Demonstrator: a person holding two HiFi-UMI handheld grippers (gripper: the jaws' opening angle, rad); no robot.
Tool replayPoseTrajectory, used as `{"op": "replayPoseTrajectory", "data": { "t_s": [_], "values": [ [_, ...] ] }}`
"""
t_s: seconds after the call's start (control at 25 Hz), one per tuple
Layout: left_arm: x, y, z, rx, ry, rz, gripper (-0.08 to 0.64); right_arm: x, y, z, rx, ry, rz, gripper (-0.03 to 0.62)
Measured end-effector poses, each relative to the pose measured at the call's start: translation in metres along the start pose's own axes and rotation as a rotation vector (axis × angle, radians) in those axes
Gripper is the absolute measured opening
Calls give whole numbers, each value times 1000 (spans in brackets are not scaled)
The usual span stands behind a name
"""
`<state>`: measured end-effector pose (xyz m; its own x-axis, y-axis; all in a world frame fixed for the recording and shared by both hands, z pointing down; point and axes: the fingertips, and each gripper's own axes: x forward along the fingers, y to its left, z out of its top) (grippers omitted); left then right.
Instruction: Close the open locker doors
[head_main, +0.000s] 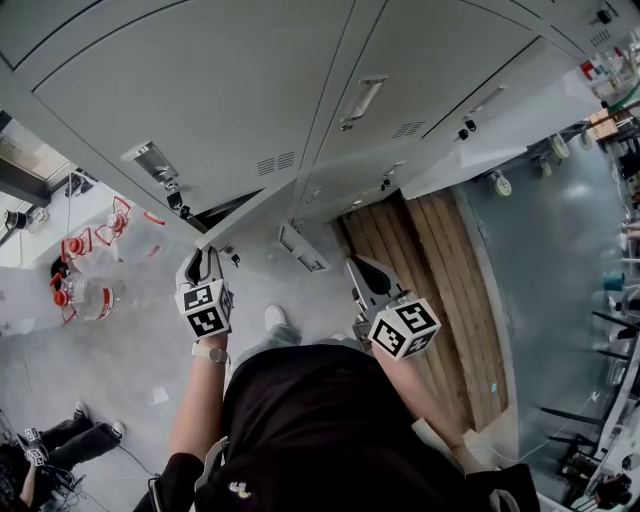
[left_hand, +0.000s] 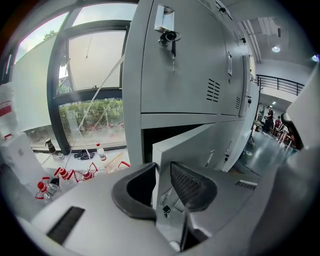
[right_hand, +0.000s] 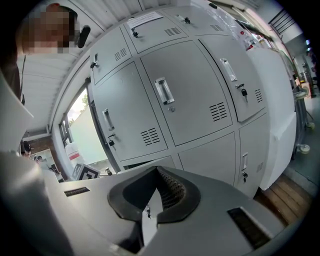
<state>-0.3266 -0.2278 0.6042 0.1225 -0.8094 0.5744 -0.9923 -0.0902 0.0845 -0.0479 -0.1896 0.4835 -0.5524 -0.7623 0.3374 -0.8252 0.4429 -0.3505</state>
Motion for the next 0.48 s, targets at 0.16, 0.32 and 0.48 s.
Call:
{"op": "replayPoseTrajectory", "data": {
  "t_s": [0.16, 0.32, 0.48],
  "values": [
    [17, 16, 8, 6, -9, 17, 106, 9, 0, 1, 9, -7, -20, 29],
    [30, 25, 16, 13, -2, 22, 106, 16, -4, 2, 20, -14, -41, 29],
    [45, 36, 16, -14, 12, 30, 106, 21, -7, 3, 30, -21, -56, 29]
  ]
}}
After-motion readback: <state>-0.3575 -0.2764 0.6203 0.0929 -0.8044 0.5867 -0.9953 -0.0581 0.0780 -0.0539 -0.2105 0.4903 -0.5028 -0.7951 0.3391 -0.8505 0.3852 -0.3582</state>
